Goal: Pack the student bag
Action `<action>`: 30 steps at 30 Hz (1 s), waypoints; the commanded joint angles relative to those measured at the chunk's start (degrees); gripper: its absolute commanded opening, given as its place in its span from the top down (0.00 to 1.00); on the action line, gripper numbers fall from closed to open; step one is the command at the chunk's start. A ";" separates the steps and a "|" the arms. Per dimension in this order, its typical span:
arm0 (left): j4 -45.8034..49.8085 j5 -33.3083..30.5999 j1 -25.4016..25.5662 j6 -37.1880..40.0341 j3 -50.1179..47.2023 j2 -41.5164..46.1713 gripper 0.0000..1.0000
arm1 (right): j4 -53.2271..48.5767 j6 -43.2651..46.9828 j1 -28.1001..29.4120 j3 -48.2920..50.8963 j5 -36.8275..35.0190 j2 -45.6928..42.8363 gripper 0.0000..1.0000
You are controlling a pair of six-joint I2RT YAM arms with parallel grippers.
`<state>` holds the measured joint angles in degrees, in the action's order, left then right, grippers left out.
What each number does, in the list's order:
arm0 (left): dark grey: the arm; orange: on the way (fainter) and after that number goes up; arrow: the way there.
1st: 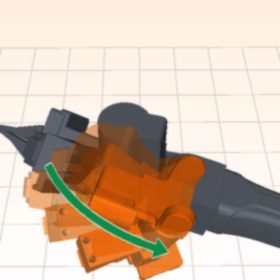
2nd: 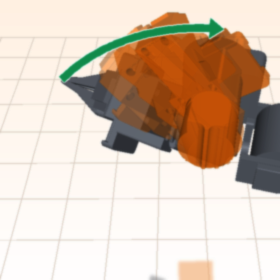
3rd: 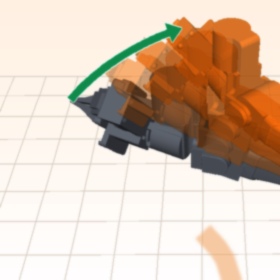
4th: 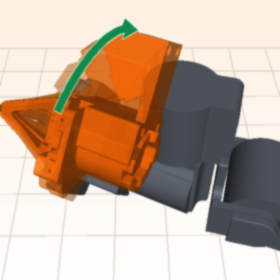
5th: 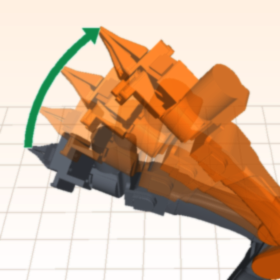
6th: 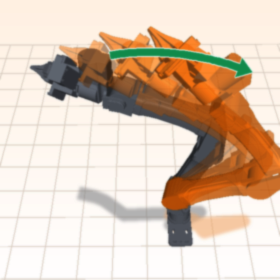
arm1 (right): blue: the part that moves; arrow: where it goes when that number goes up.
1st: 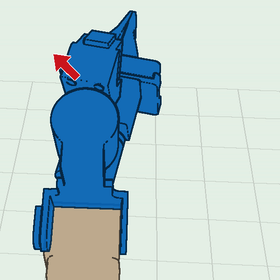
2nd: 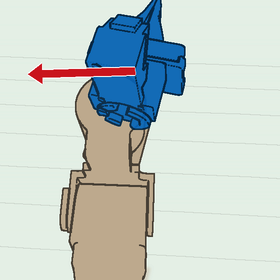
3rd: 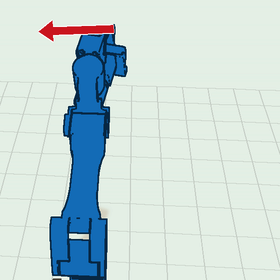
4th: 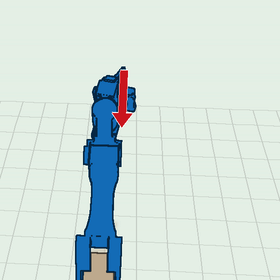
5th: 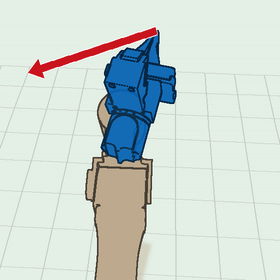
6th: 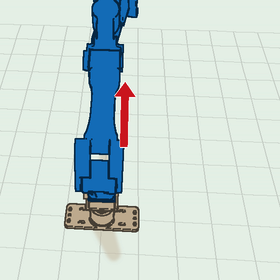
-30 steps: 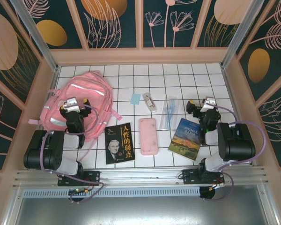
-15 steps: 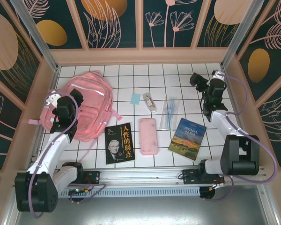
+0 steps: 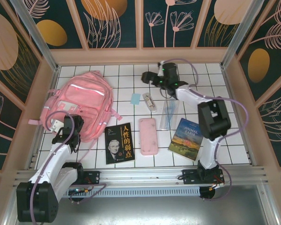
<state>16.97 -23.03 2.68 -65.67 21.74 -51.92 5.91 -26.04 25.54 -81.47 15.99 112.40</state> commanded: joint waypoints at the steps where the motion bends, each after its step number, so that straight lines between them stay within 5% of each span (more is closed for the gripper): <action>1: -5.48 2.38 -0.27 -1.17 -2.47 -6.39 0.02 | -2.18 -1.38 2.86 -6.21 3.79 6.30 0.05; 5: -7.39 2.82 -0.22 3.66 -0.47 -14.44 0.42 | -1.05 -3.72 5.48 -13.72 6.49 14.07 0.06; 7: -8.07 3.36 -0.22 4.58 -1.65 -14.67 0.51 | -1.29 -4.73 7.72 -18.47 7.99 18.32 0.07; 19: -2.91 3.69 -0.22 4.93 -6.82 -5.09 0.46 | -8.52 -14.03 14.72 -55.01 10.18 45.22 0.17; 20: -3.00 3.86 -0.22 4.81 -7.10 -4.80 0.45 | -8.42 -14.94 14.71 -56.60 10.41 46.40 0.21; 22: -3.24 4.29 -0.21 4.47 -7.48 -4.64 0.42 | -7.19 -16.05 14.42 -57.57 11.78 47.28 0.44; 25: -4.70 3.92 -0.22 4.15 -7.55 -5.47 0.32 | -6.75 -16.11 13.55 -56.56 13.96 45.42 1.00; 30: -14.38 1.59 -0.22 3.74 -5.25 -12.74 0.19 | -3.06 -14.46 11.06 -44.22 17.25 32.64 1.00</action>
<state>2.35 -21.80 2.63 -61.36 16.84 -59.77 0.54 -41.93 39.13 -130.78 30.28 155.04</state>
